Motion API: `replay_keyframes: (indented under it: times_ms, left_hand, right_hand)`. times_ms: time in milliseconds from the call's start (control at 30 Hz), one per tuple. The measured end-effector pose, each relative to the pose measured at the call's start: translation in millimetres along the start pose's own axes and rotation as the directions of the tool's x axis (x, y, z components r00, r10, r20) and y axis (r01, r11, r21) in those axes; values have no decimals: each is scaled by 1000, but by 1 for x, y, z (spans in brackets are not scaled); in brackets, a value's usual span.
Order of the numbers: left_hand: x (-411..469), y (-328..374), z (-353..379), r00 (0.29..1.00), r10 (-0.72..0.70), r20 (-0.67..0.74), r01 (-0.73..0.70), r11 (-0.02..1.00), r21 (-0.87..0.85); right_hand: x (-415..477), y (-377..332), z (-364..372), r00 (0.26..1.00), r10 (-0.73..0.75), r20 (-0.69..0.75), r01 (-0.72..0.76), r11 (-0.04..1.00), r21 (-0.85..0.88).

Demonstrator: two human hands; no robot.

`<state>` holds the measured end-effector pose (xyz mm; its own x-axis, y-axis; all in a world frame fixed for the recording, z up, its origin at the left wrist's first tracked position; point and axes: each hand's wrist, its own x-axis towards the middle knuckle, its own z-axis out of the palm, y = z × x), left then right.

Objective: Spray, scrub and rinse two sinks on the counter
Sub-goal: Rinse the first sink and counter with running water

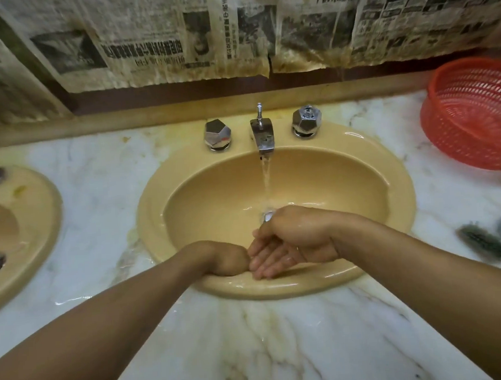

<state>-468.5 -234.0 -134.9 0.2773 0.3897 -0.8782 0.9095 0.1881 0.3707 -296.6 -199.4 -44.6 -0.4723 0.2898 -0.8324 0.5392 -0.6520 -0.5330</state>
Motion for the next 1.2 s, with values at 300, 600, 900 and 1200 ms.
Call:
replay_keyframes:
  times_ms: [300,600,900,1200]
  left_hand:
    - [-18,-59,-37,888,17,-459,242,833,497]
    - [26,59,-75,845,-144,-514,-523,-421,-741]
    - [50,77,-109,739,-375,-560,-573,87,-815]
    - [57,30,-91,900,-112,-420,-417,48,-907]
  right_hand:
    - [31,-22,-49,844,-263,-468,410,878,246]
    - [36,-64,-54,870,-278,-408,493,453,743]
    - [44,-92,-131,347,-804,-482,-44,499,-865]
    - [39,-139,-171,764,-609,-213,-246,30,-969]
